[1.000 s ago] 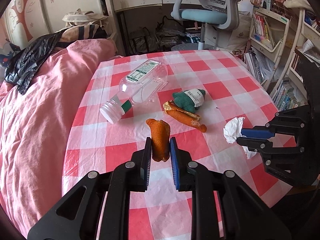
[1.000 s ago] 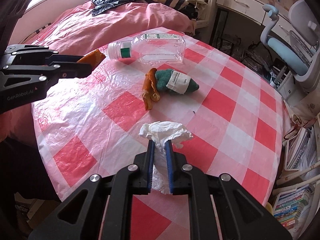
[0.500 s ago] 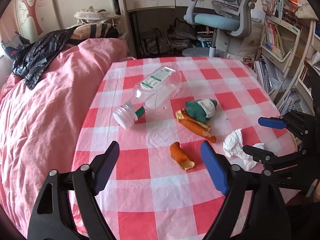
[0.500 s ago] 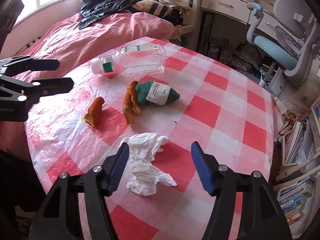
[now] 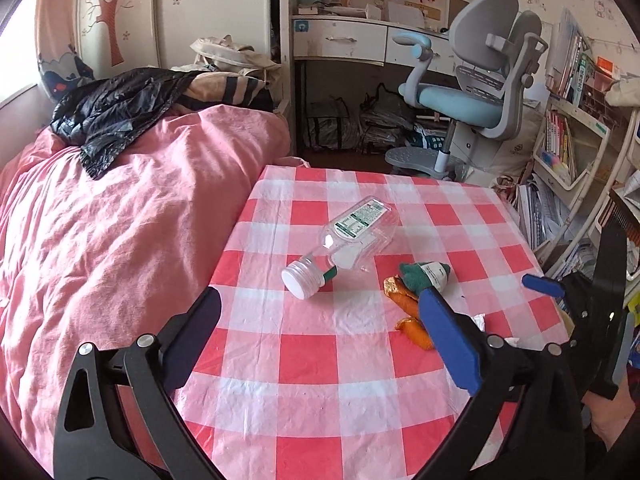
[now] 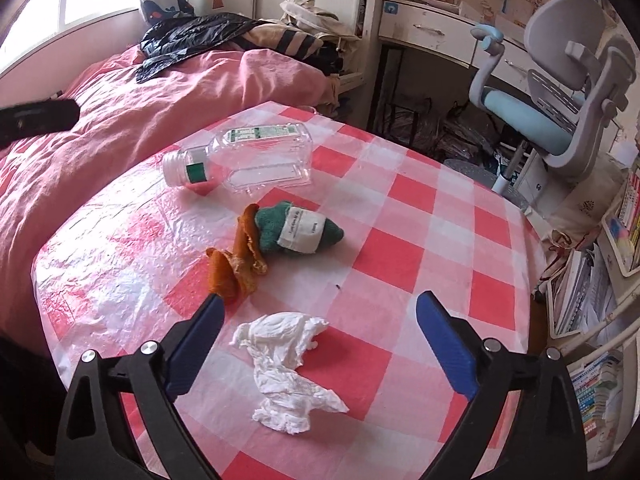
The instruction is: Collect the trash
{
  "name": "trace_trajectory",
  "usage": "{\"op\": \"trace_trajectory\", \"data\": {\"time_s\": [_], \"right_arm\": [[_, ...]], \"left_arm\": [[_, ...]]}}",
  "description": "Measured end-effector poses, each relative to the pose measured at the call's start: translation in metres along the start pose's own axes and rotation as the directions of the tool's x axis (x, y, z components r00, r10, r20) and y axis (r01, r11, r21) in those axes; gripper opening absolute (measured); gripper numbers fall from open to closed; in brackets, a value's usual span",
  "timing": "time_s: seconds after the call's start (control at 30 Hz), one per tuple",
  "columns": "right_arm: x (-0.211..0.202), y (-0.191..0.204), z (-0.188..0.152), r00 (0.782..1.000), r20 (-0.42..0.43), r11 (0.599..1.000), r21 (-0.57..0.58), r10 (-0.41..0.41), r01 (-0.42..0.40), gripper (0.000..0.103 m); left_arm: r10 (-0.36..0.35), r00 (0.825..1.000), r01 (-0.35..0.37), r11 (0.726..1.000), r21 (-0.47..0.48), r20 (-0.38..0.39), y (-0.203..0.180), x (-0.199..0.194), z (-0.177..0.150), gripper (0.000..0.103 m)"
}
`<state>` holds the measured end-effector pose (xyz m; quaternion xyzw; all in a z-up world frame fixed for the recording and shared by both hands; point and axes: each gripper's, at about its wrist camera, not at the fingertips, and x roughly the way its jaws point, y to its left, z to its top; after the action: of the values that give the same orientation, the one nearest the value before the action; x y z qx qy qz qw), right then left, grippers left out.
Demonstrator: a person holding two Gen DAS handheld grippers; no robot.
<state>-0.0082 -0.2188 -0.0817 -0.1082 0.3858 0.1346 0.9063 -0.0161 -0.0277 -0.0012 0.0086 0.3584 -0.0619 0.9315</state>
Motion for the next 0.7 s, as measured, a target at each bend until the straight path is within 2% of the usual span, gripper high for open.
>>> {"op": "trace_trajectory", "data": {"time_s": [0.17,0.37,0.7], "right_arm": [[0.006,0.018,0.001,1.000,-0.010,0.997,-0.074,0.004,-0.005,0.094],[0.004,0.021,0.001,1.000,-0.002,0.997,-0.082,0.002,-0.003,0.095],[0.002,0.021,0.001,1.000,0.003,0.996,-0.091,-0.007,0.007,0.095]], "left_arm": [[0.008,0.999,-0.008,1.000,-0.012,0.043,0.007,-0.007,0.004,0.096],[-0.014,0.998,0.015,1.000,-0.010,0.059,0.005,-0.010,0.005,0.096],[-0.019,0.999,0.019,1.000,0.021,0.039,-0.003,-0.006,0.003,0.096]]}}
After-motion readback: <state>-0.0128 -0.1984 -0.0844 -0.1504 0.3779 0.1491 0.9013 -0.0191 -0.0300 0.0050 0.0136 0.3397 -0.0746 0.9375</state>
